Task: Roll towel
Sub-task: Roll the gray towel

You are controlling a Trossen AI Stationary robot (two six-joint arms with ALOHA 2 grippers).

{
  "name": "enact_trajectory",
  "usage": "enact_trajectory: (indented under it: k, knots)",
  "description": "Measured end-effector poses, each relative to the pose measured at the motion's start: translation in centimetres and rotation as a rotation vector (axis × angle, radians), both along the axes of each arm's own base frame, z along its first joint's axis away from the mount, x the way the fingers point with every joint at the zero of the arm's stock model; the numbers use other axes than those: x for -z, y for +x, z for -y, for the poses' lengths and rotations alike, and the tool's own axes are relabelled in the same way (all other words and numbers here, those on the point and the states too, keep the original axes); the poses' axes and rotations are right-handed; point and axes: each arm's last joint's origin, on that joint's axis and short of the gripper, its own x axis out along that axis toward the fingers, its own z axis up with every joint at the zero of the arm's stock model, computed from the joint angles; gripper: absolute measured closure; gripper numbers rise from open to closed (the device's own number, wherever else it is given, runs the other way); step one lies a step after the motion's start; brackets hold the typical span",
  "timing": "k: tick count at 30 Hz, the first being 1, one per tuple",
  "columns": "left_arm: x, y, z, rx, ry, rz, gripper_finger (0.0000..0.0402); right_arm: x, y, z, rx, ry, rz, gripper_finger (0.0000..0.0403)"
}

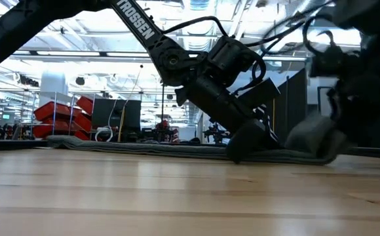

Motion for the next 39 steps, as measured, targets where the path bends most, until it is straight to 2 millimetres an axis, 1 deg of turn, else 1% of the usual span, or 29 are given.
enact_trajectory:
  k: [4,10,13,19,22,25,28,31,34,39]
  knots:
    - [0.0,0.0,0.0,0.0,-0.001,0.0,0.0396,0.3,-0.3,-0.2,0.001,0.005,-0.003,0.022]
    - [0.0,0.0,0.0,-0.003,-0.008,0.0,0.0396,-0.2,-0.5,-0.4,-0.021,-0.012,-0.037,0.022]
    - [0.0,0.0,0.0,-0.003,-0.009,-0.001,0.0396,-0.1,-0.7,-0.7,-0.042,0.012,-0.061,0.022]
    - [0.0,0.0,0.0,-0.003,-0.009,-0.002,0.0396,0.2,-2.1,-1.4,-0.043,0.075,-0.181,0.022]
    - [0.0,0.0,0.0,-0.003,-0.012,-0.004,0.0396,1.0,-3.0,-1.8,-0.03,0.124,-0.2,0.022]
    - [0.0,0.0,0.0,-0.004,-0.012,-0.007,0.0396,2.4,-3.7,-2.1,-0.019,0.16,-0.112,0.022]
    - [0.1,-0.1,0.0,-0.003,-0.014,-0.008,0.0396,3.6,-3.9,-2.1,-0.005,0.176,0.015,0.022]
    - [0.0,-0.1,0.0,-0.005,-0.016,-0.009,0.0396,3.8,-3.8,-2.3,-0.012,0.151,0.078,0.022]
    - [0.1,-0.1,0.0,-0.006,-0.017,-0.008,0.0396,3.7,-3.4,-2.4,-0.027,0.143,0.125,0.022]
    - [0.1,-0.1,0.0,-0.008,-0.019,-0.007,0.0396,3.6,-2.7,-2.1,-0.023,0.122,0.184,0.022]
